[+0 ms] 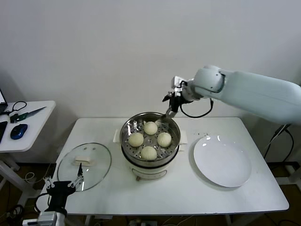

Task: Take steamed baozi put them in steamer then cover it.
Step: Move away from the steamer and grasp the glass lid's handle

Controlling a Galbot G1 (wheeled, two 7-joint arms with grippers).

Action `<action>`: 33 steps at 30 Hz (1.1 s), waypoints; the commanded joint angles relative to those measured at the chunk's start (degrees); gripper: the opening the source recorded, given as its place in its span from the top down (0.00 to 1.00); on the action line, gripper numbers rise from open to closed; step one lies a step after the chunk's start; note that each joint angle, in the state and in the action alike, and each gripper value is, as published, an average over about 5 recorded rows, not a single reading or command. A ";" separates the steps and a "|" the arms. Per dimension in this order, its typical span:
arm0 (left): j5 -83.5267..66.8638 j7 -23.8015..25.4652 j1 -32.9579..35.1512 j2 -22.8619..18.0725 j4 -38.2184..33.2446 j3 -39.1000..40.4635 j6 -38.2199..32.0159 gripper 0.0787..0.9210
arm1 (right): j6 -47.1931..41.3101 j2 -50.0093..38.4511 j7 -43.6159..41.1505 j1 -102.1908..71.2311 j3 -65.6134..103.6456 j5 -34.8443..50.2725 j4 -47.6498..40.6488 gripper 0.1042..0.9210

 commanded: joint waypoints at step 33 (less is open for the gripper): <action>24.63 -5.55 -1.10 3.70 4.72 0.96 -5.03 0.12 | 50.39 14.33 21.07 -133.52 108.40 -18.74 15.57 0.12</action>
